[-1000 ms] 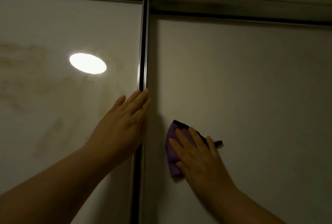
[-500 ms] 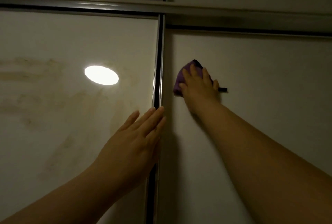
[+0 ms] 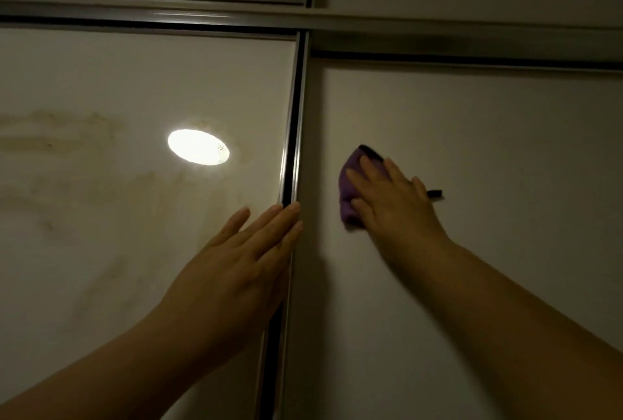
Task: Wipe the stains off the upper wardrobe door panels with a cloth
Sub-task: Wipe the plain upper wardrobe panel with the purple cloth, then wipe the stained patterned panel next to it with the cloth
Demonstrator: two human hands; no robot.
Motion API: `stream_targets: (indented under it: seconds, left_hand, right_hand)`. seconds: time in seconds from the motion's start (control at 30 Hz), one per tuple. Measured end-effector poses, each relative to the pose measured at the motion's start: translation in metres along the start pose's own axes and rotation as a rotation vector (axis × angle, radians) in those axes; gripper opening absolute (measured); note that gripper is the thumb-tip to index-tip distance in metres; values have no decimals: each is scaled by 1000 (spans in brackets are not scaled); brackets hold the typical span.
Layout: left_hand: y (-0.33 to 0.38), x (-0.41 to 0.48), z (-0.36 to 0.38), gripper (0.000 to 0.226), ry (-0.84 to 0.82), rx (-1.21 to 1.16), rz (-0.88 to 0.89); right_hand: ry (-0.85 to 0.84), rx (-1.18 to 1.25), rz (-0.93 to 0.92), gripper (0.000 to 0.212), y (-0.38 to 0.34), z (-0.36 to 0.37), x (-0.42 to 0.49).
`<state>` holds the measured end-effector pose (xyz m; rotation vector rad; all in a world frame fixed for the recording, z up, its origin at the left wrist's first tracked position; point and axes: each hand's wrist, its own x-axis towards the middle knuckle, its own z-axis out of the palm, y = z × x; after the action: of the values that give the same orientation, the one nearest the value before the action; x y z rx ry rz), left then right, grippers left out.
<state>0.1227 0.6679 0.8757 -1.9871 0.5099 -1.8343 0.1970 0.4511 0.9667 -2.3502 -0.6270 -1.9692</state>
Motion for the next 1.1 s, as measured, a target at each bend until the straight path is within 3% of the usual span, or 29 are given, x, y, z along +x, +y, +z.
stream_targets:
  seconds: [0.1, 0.43, 0.5, 0.63, 0.73, 0.87, 0.97, 1.1]
  left_hand:
    - [-1, 0, -2, 51, 17, -3, -7]
    - [-7, -3, -8, 51, 19, -48, -29]
    - [-16, -5, -13, 51, 32, -69, -25]
    - [-46, -14, -26, 50, 58, -85, -12]
    - [-77, -24, -31, 50, 37, -69, -2]
    - [-109, -39, -33, 52, 1, -54, -3]
    - [-124, -53, -36, 52, 6, -49, -11]
    - [-142, -73, -44, 53, 21, -84, -9]
  right_hand:
    - [-5, 1, 31, 50, -23, 4, 8]
    - [133, 161, -266, 45, -31, 36, -89]
    - [158, 255, -176, 43, -37, 23, -75]
    - [231, 670, 210, 35, -66, -19, -21]
    - [340, 665, 196, 35, -102, -44, 16]
    - [155, 423, 104, 39, -135, -42, 25]
    - [147, 263, 94, 44, -146, -33, -3]
    - [114, 273, 154, 52, -162, -11, -67]
